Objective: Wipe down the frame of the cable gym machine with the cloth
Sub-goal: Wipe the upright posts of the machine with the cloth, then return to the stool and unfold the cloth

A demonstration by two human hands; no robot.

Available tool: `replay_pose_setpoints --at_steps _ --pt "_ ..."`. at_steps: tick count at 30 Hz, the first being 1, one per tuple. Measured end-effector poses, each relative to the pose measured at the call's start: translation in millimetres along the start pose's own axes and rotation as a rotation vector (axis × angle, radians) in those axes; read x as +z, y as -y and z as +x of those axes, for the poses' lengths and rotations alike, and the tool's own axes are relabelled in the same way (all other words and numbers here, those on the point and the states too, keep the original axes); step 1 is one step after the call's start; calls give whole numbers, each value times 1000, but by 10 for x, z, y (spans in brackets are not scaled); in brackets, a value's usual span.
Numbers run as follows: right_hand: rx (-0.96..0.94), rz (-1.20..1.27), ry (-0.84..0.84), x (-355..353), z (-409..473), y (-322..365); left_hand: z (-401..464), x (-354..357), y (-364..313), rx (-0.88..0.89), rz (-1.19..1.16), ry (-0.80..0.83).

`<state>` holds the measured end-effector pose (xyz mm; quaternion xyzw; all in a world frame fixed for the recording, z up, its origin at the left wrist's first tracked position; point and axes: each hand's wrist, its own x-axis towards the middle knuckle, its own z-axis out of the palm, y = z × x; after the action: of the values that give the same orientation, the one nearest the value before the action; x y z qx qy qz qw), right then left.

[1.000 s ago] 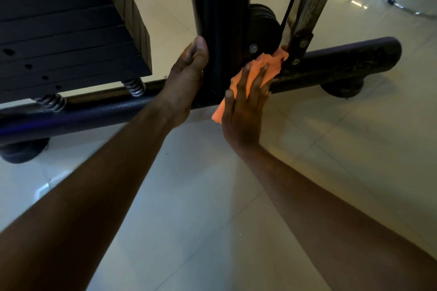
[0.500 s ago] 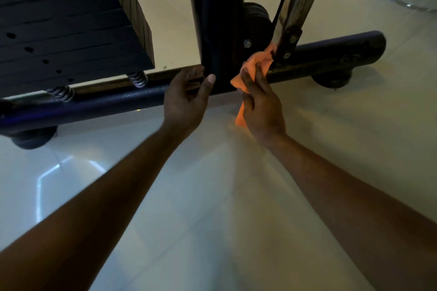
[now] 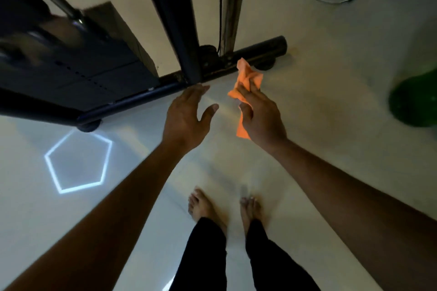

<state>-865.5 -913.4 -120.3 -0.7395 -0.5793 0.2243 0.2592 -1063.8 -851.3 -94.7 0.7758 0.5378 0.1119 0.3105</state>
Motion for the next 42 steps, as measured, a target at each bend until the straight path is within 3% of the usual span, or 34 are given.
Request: replay_pose_setpoints --at_steps 8,16,29,42 --pt "92 -25 66 -2472 -443 1587 -484 -1811 -1930 106 154 108" --pt "162 12 -29 -4133 -1025 2107 -797 -2698 -3467 246 226 150" --pt "233 -18 -205 -5663 -1239 993 -399 -2075 -5168 383 206 158" --pt "353 -36 -239 -6550 416 -290 1943 -1486 -5944 499 284 282"
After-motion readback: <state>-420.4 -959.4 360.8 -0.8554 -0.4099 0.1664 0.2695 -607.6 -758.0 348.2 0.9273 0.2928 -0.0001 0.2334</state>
